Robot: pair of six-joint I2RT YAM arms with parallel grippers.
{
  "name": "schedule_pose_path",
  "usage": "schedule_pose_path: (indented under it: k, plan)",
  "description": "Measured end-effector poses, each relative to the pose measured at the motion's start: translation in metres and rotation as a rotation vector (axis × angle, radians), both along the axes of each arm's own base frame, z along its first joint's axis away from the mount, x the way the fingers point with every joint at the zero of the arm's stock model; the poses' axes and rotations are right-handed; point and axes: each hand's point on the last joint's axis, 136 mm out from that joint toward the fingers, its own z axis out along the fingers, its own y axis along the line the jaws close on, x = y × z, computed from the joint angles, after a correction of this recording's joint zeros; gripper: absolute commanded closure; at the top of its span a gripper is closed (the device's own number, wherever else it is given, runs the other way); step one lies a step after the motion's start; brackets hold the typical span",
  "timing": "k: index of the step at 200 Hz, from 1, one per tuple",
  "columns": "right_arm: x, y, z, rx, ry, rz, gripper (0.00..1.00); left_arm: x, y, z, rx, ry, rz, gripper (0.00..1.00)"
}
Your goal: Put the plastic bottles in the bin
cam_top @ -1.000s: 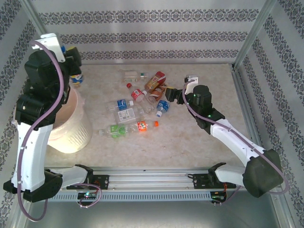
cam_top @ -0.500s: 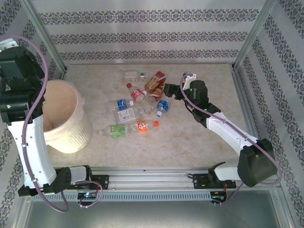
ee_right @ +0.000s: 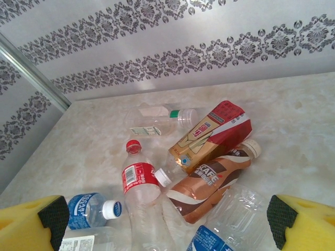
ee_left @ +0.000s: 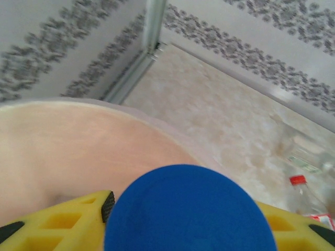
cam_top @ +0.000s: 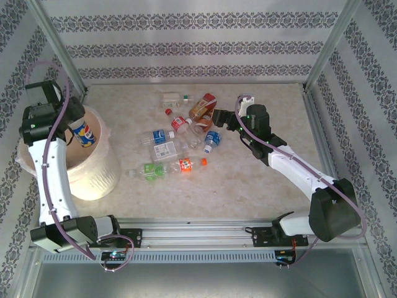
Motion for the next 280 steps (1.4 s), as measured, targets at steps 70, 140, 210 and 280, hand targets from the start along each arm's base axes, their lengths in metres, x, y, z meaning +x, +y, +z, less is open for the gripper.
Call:
schedule_pose_path:
  k: [70,140,210,280]
  plan:
    - [-0.002,0.008,-0.009,0.02,0.04,0.037,0.02,0.016,-0.009,-0.043,-0.062,-0.005,-0.067,0.23]
    - [-0.002,0.01,-0.015,0.03,0.062,0.042,0.02,0.017,-0.011,-0.041,-0.072,-0.017,-0.076,0.14]
    - [-0.002,0.009,-0.015,0.034,0.064,0.039,0.02,0.023,-0.049,0.029,-0.058,-0.15,-0.124,0.0]
    - [-0.017,-0.004,-0.025,0.018,0.075,0.009,0.02,0.032,-0.202,0.056,0.158,-0.16,-0.534,0.0]
